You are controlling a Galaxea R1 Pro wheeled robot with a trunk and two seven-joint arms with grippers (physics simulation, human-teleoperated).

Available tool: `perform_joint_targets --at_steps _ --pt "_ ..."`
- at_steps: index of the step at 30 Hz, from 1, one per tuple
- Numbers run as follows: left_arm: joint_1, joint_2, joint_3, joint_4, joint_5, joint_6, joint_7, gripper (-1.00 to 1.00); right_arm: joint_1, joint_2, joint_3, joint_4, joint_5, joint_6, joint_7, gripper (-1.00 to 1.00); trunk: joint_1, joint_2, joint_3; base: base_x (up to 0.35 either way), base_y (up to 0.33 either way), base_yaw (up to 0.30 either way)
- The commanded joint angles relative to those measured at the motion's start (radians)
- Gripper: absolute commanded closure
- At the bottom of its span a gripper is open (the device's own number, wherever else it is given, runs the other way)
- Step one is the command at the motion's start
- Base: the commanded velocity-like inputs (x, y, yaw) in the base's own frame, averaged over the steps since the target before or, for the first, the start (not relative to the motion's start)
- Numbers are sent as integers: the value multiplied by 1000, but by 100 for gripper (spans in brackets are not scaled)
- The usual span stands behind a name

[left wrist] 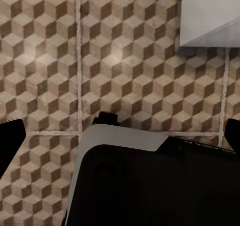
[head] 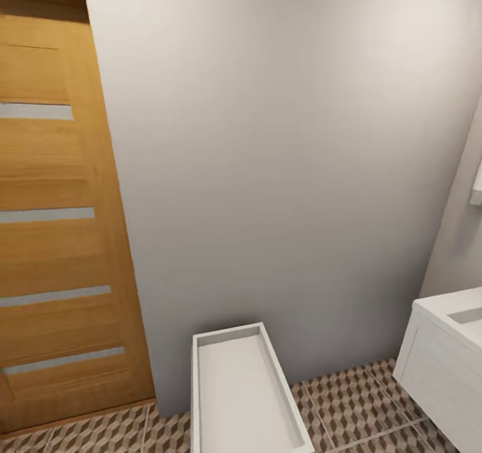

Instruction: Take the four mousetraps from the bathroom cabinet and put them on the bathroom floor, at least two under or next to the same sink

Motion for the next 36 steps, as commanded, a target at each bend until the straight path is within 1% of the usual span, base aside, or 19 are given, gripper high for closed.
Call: perform_joint_targets --at_steps 1,36 --pt "-1 0 5 1 2 -3 1 -100 -1 0 -3 2 3 -5 -2 -100 0 -1 -2 0 0 278" --pt "-1 0 5 1 2 -3 1 -100 -1 -1 -4 11 1 -9 -2 -100 0 -1 -2 0 0 278"
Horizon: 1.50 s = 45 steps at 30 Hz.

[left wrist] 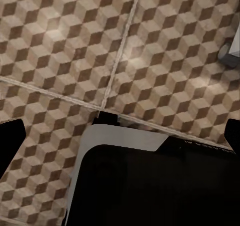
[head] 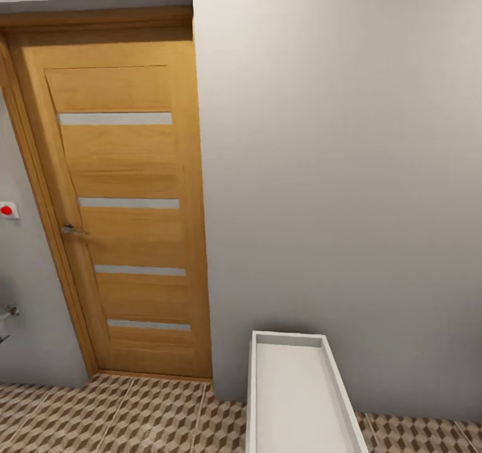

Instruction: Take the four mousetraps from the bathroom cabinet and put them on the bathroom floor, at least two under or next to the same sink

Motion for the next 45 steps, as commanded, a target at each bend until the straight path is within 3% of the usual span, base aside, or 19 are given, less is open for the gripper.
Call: perform_joint_targets --at_steps 1,45 --pt "-1 0 5 1 2 -3 1 -100 -1 0 -3 3 2 -6 -2 -100 0 -1 -2 0 0 278" --pt "-1 -2 5 1 1 -3 1 -100 -1 0 -3 4 2 -5 -2 -100 0 -1 -2 0 0 278"
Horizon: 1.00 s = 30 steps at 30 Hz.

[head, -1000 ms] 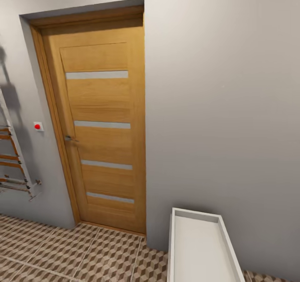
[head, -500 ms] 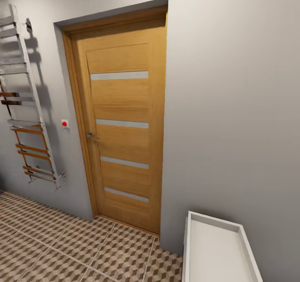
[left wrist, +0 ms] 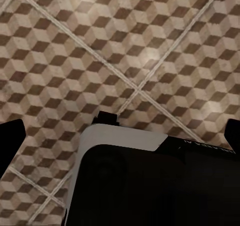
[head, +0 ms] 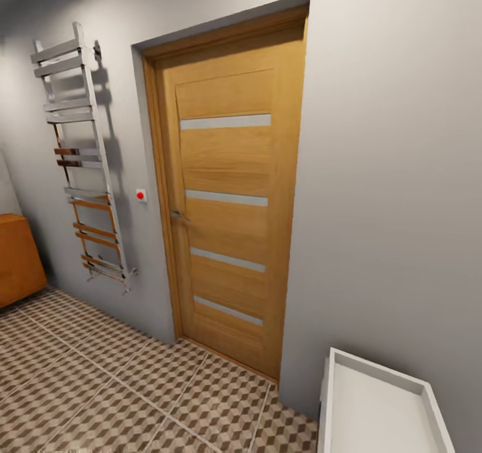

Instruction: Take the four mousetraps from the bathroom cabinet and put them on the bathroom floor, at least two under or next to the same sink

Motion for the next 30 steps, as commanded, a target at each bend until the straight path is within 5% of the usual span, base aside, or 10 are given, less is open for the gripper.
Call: perform_joint_targets --at_steps 1,30 --pt "-1 0 5 1 2 -3 1 -100 -1 0 -3 3 2 -6 -2 -100 0 -1 -2 0 0 278" --pt "-1 0 5 1 2 -3 1 -100 -1 -1 -3 3 2 -5 -2 -100 0 -1 -2 0 0 278"
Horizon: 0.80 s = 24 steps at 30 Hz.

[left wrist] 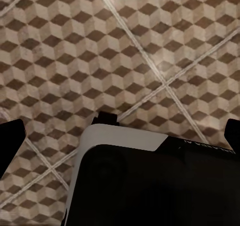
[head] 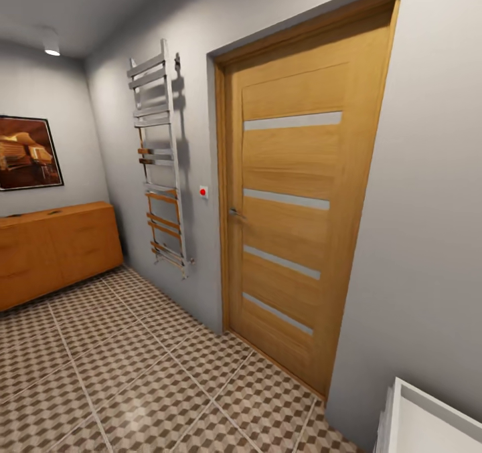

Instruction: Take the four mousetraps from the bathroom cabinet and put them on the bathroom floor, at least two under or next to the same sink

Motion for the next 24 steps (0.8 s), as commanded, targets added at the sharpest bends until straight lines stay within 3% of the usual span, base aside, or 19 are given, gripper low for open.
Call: perform_joint_targets --at_steps 1,24 --pt "-1 0 5 1 2 -3 1 -100 -1 0 -3 3 2 -6 -2 -100 0 -1 -2 0 0 278" --pt "-1 0 5 1 2 -3 1 -100 -1 1 -3 3 2 -6 -2 -100 0 -1 -2 0 0 278"
